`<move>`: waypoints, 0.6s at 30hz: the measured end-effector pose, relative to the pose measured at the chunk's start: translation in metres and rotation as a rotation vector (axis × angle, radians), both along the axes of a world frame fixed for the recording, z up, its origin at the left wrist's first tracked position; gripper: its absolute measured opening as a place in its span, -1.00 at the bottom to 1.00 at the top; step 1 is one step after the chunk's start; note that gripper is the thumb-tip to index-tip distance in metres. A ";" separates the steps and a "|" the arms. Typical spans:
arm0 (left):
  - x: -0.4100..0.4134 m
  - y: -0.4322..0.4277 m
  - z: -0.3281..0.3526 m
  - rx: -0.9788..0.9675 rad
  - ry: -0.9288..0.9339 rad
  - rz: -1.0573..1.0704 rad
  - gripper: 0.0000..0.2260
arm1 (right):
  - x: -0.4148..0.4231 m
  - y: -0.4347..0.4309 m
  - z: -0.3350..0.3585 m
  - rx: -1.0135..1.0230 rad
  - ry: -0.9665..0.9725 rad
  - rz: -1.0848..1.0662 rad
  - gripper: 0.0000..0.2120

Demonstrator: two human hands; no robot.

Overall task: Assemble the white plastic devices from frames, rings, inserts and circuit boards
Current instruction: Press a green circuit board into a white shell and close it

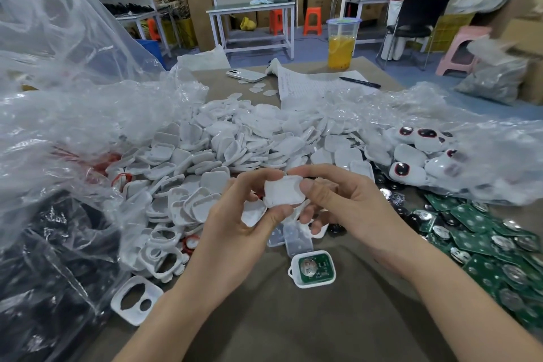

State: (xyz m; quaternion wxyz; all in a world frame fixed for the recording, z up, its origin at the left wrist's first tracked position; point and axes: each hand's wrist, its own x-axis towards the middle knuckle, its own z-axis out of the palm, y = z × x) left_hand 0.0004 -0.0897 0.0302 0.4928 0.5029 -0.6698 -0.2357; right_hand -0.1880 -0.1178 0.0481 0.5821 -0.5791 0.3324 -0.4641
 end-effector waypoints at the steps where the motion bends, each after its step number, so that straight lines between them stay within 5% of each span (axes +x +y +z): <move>1: 0.000 0.000 0.000 0.007 0.019 -0.005 -0.59 | 0.000 0.000 0.000 -0.003 0.000 0.000 -0.79; 7: -0.002 0.004 0.005 0.022 0.235 -0.140 -0.71 | -0.001 -0.001 0.000 -0.002 0.005 -0.007 -0.75; 18: -0.003 0.004 0.006 0.040 0.325 -0.182 -0.80 | -0.001 -0.004 0.000 0.067 -0.030 -0.089 -0.80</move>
